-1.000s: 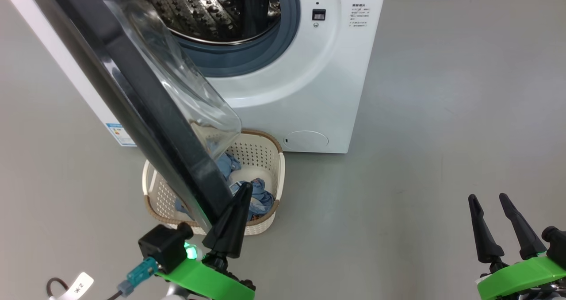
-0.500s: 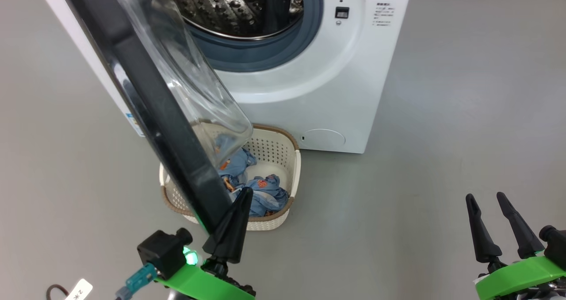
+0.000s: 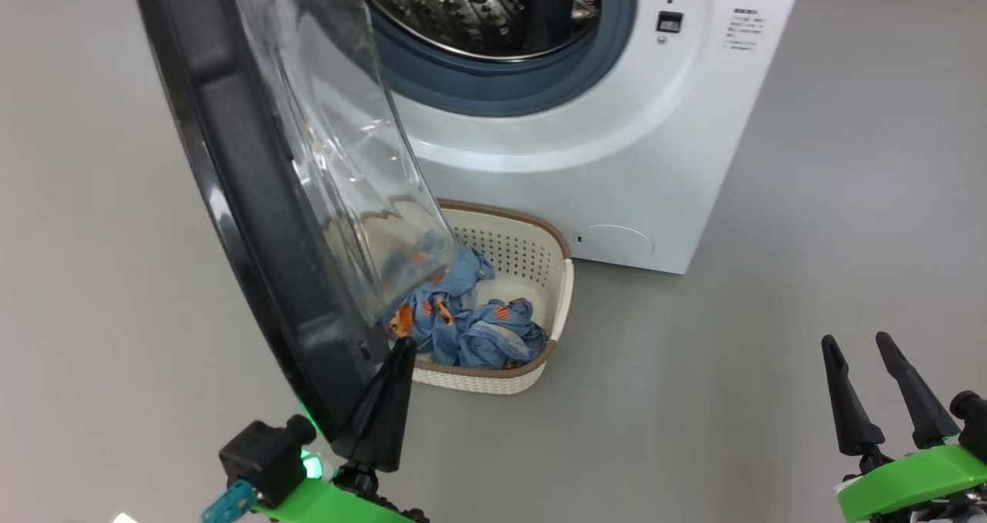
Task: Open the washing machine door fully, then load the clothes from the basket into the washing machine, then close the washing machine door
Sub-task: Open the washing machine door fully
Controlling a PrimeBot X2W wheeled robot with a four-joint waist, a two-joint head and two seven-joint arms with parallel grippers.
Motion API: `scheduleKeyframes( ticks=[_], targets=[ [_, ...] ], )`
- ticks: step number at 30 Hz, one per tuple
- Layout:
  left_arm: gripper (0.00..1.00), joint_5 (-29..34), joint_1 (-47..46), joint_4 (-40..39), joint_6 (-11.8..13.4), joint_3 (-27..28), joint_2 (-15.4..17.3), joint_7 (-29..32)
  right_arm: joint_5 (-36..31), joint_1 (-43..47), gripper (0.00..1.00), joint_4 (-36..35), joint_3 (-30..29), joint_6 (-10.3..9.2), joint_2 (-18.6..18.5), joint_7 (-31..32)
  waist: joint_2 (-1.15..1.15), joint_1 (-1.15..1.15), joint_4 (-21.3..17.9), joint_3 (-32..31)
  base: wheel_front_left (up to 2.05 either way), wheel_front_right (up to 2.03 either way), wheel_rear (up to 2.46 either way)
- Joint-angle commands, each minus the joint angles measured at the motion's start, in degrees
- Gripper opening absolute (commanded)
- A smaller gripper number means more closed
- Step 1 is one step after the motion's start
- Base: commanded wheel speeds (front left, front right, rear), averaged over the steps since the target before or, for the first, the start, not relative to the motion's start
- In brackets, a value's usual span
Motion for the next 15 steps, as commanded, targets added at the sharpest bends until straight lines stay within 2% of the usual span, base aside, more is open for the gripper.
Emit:
scheduleKeyframes(
  ticks=[1,15],
  targets=[
    [0.00,0.14,-0.37,-1.74,1.05,3.10,1.30,-0.37,-0.61,0.22,1.00,-1.50,1.08,0.09,-1.24,-0.69,0.00,0.00,1.33,0.18,0.00,0.00,0.00],
    [0.00,1.44,1.55,-4.10,3.81,8.68,1.30,-0.37,-0.77,-0.23,1.00,-1.74,1.64,0.09,-1.34,-0.69,0.00,0.00,4.83,0.74,0.00,0.00,0.00]
  ],
)
